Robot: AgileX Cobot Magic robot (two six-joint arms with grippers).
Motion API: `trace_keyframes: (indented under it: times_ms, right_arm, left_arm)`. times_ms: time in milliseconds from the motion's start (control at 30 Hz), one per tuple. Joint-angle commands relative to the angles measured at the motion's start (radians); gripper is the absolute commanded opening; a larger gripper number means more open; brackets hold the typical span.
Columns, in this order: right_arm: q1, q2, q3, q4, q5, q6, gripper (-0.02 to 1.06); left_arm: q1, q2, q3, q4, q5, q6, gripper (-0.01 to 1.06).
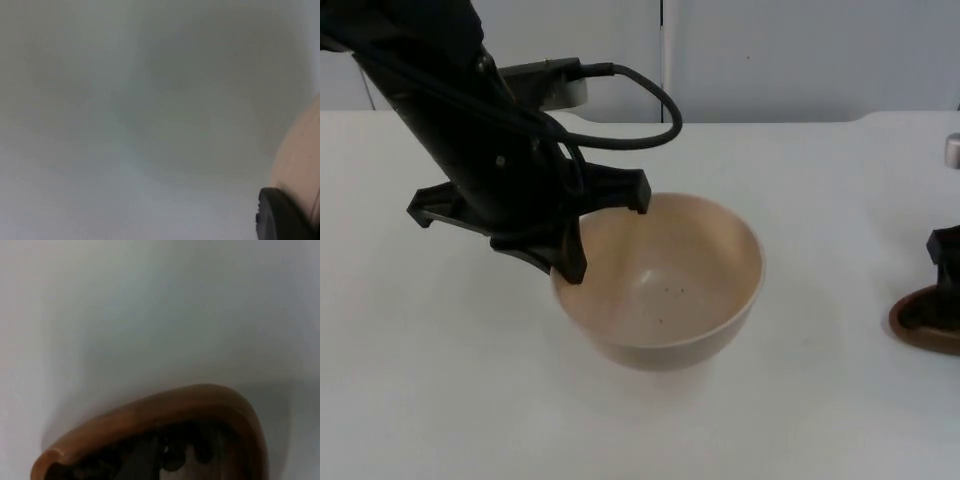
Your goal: Pick up the bowl with the left hand and pour the coffee beans from the cup into the bowl with the right hand.
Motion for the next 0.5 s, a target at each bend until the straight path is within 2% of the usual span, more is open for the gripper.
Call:
trace_keyframes:
  times_ms: [0,200,467]
  right_arm:
    - [-0.006,0.011,0.002,-0.003,-0.017,0.003,0.87]
    - [-0.006,0.04,0.002,-0.003,-0.028,0.003,0.81]
    - [-0.006,0.052,0.002,-0.003,-0.029,0.003,0.81]
  left_arm:
    - [-0.007,-0.003,-0.008,-0.012,-0.007,-0.005,0.0]
    - [-0.007,-0.003,-0.008,-0.012,-0.005,-0.005,0.0]
    - [-0.007,-0.003,-0.008,-0.012,-0.005,-0.005,0.0]
